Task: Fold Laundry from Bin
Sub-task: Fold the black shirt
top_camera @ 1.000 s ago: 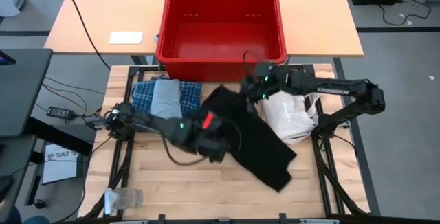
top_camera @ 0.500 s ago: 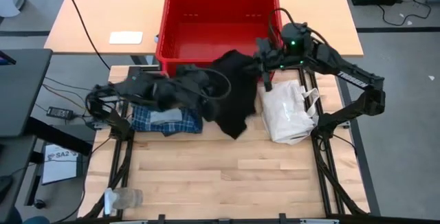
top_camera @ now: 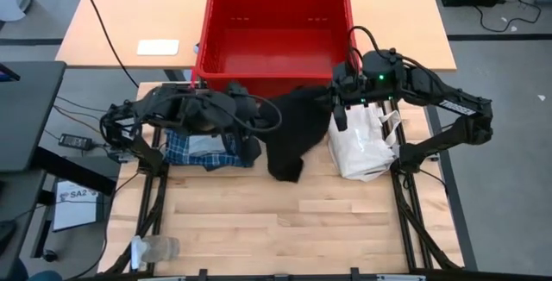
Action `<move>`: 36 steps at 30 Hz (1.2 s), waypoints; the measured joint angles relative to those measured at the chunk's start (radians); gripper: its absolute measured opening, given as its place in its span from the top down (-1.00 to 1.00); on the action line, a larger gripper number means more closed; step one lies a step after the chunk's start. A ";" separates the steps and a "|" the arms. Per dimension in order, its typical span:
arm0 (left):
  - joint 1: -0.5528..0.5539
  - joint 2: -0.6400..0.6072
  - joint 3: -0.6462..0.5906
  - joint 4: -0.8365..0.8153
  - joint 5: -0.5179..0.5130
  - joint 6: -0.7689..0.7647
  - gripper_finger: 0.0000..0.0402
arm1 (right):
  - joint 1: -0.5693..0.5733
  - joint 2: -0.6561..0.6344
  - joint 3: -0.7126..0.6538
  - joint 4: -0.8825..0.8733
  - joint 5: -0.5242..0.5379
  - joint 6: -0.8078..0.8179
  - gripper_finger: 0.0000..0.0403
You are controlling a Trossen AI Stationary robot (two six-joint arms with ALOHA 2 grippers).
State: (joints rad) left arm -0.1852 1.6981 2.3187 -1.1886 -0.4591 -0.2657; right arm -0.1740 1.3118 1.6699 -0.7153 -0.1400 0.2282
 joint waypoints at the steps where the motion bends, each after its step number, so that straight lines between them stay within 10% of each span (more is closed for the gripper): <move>1: 0.005 -0.003 0.000 0.000 0.017 0.006 0.99 | 0.011 0.000 0.000 0.004 0.015 0.021 0.91; 15: 0.029 -0.075 0.001 -0.001 0.146 -0.018 0.99 | 0.127 -0.007 0.000 0.026 0.165 0.225 0.91; 30: 0.393 -0.072 -0.004 0.046 0.413 0.024 0.99 | -0.130 -0.005 0.000 0.070 0.105 0.084 0.91; 36: 0.383 -0.072 -0.004 0.053 0.509 0.019 0.99 | -0.117 -0.012 0.000 0.051 0.093 0.084 0.91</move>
State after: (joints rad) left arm 0.1982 1.6260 2.3146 -1.1355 0.0499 -0.2465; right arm -0.2912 1.2995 1.6699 -0.6641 -0.0470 0.3120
